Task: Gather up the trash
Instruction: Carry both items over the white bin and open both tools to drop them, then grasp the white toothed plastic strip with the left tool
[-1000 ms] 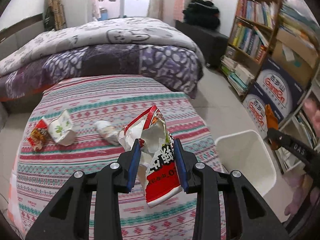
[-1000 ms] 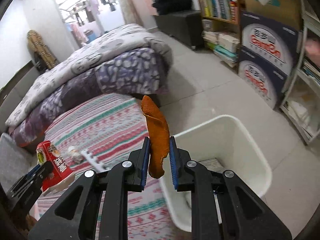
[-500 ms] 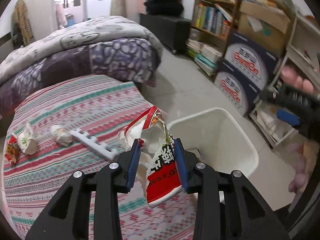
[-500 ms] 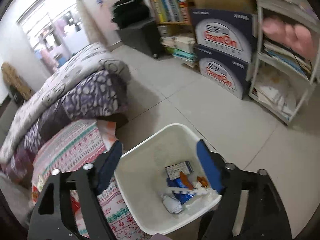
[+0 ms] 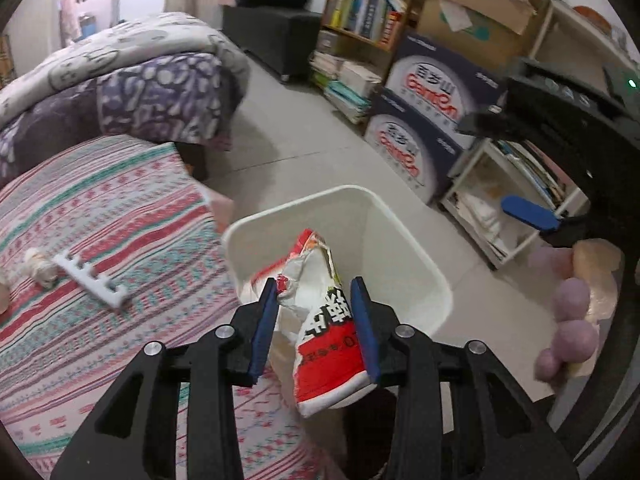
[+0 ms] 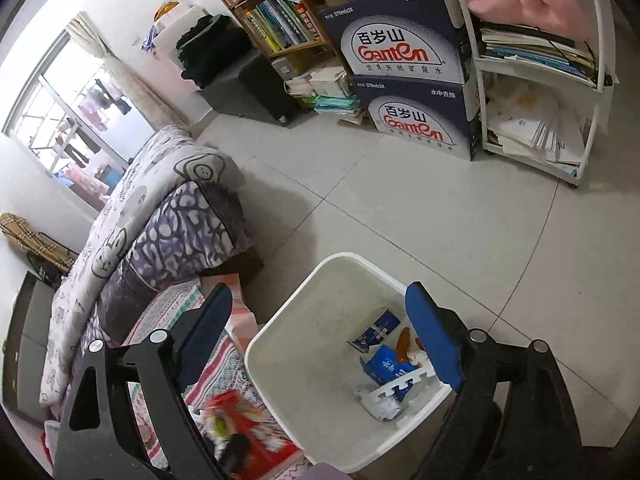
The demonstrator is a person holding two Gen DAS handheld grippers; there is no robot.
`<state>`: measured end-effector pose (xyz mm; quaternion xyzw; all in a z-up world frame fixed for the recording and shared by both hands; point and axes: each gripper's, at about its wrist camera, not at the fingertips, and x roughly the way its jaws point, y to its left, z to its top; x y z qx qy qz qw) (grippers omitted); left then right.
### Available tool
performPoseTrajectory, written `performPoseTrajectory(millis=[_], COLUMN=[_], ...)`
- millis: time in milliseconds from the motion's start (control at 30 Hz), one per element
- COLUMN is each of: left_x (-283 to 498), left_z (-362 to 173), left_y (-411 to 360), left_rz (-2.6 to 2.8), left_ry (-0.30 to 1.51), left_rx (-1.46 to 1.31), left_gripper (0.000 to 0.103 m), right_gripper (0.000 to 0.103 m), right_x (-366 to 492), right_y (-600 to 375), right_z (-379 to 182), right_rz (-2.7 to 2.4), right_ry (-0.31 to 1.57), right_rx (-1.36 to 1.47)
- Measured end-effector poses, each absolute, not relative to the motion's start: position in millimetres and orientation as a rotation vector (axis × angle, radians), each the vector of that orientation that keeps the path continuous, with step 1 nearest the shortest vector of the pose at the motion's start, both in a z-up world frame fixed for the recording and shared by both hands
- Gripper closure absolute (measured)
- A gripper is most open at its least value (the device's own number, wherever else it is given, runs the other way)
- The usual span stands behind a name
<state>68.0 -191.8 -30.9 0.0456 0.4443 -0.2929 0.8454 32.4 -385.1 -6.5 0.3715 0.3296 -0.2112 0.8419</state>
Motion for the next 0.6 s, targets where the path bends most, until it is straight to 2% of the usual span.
performPoseTrajectory(millis=[33,133,167,600], left_x=[67,71,76,180], left_z=[-32,-38,-40,-100], left_y=[-194,-193,-188,-78], left_rz=[-0.635,-0.627,-0.605,0.029], left_ry=[0.934,0.938,0.941,1.083], left_rx=[0.098,0.099,0.087,-0.022], left_gripper=[0.061,0.032,0.030,0.028], right_gripper=[0.018,0.015,0.014,0.013], right_x=[33,34,36,54], right_y=[-385,-385,-384,-361], right_z=[-7,-9,-11,-23], right_rz=[-0.443,-0.440,-0.434,-0.328], right_ry=[0.699,0.709,0.719,0.821], right_rx=[0.789,0.806,0.814,0.819])
